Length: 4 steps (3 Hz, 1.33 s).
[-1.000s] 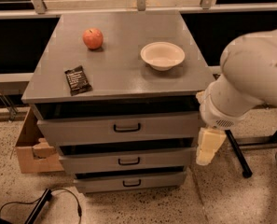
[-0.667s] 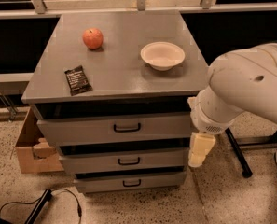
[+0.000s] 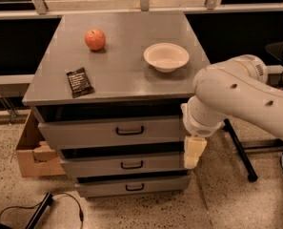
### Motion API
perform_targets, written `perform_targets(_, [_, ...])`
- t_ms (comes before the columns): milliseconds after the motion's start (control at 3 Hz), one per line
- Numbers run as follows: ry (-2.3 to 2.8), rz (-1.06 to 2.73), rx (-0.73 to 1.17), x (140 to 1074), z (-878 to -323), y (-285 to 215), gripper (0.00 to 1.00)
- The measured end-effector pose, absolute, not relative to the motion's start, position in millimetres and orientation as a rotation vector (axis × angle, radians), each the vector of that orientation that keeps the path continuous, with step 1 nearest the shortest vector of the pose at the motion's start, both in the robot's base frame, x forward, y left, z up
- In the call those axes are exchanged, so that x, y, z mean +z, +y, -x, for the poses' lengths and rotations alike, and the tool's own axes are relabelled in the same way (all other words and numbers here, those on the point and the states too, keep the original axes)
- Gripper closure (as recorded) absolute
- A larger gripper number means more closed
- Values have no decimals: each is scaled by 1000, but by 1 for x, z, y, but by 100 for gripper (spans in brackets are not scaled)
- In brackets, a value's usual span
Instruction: Open top drawer
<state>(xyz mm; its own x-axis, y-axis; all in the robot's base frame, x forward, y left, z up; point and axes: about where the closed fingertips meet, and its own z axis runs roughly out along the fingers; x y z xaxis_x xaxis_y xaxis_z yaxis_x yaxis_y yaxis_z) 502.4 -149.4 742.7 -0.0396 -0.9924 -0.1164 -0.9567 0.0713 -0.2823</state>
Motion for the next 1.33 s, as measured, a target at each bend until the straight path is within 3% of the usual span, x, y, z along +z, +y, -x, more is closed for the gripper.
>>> perform_targets(1000, [2103,2071,-99,687,-548,-147,0])
perform_targets(1333, [2106,2102,-88,682,-550,-148,17])
